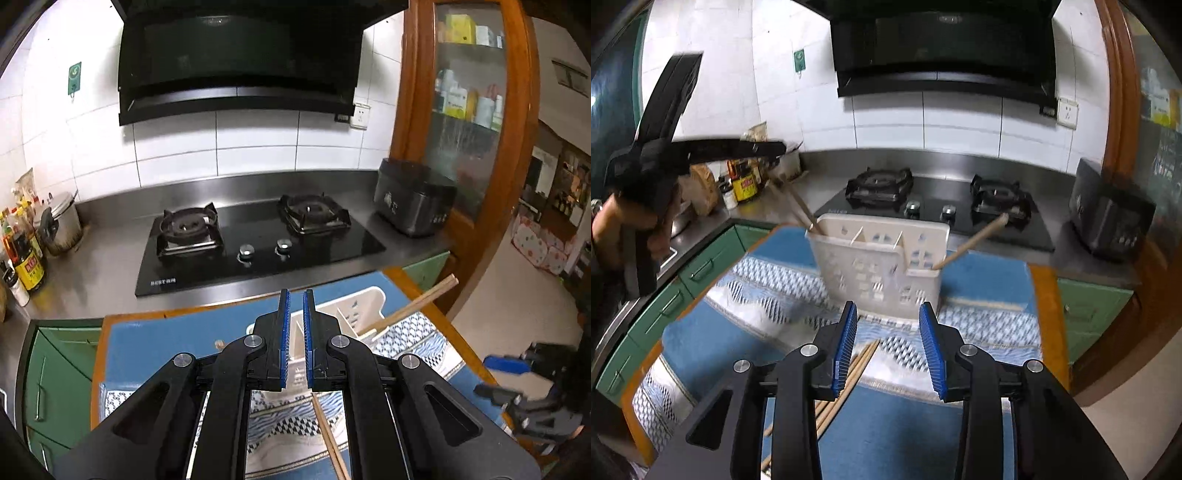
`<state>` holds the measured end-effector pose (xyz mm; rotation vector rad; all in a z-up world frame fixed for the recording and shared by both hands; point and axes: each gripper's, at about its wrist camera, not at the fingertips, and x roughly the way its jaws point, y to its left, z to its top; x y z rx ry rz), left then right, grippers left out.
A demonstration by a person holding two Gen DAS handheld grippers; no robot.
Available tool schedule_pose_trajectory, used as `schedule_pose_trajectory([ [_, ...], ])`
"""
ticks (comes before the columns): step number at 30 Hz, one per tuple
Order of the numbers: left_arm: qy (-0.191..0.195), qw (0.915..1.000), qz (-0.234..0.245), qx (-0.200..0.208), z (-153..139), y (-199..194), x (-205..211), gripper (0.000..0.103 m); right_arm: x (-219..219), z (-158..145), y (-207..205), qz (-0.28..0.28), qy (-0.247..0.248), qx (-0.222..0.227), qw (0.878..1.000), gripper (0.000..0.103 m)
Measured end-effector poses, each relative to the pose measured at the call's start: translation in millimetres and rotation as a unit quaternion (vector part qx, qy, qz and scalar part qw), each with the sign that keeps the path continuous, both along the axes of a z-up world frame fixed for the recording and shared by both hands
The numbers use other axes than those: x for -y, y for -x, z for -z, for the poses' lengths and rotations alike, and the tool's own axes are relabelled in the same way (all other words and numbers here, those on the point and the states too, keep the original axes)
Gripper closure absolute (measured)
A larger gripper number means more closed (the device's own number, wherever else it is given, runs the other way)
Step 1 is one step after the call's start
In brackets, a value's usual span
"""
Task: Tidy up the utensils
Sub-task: 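Move both open tools back down to the remaining chopsticks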
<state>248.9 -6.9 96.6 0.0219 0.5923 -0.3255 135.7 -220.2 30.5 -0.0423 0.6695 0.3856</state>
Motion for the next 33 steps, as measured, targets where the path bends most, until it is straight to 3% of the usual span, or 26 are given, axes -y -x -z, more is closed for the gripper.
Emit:
schedule_pose_trajectory([
  [5,0.007,1.0,0.003,0.002,4.3,17.2,-1.5,0.098,-14.3,29.7,26.3,-0.008,0.002,-0.025,1.0,0.068],
  [10,0.015,0.9998,0.011,0.004,10.8,47.1,-1.5,0.098,-34.0,73.9,54.9,-0.022,-0.003,-0.08,0.997,0.068],
  [19,0.005,0.9995,0.007,-0.03,62.3,113.5,-3.4,0.098,-57.2,142.4,91.4,-0.029,-0.023,-0.177,0.984,0.077],
  [33,0.014,0.9893,-0.017,-0.144,169.3,165.7,-13.0,0.098,-69.7,166.4,96.2,-0.008,-0.02,-0.195,0.981,0.085],
])
